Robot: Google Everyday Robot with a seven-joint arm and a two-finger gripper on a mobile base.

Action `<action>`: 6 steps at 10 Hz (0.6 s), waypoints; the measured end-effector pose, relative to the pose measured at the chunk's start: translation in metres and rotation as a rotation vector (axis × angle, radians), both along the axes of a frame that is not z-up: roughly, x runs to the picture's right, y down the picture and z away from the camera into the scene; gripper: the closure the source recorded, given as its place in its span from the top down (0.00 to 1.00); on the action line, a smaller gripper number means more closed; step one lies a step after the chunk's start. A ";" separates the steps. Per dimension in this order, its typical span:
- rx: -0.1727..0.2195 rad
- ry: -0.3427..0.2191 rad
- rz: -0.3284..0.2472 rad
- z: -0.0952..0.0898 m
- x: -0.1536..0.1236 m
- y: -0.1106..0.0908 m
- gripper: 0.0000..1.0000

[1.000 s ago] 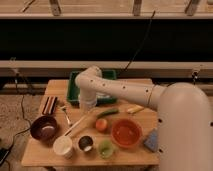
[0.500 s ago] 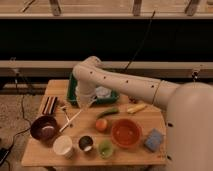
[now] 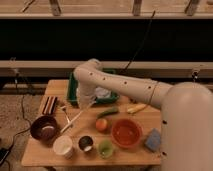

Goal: Place brush in table surface

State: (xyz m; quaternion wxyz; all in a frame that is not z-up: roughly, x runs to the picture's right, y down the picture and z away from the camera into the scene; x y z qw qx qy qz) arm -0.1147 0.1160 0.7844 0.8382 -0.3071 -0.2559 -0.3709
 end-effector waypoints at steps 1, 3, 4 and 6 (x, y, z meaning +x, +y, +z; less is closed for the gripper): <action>-0.011 0.002 0.000 0.005 -0.001 0.004 0.00; -0.042 0.008 0.001 0.017 -0.002 0.014 0.00; -0.057 0.010 0.003 0.022 -0.003 0.019 0.00; -0.090 0.018 0.004 0.033 -0.005 0.030 0.02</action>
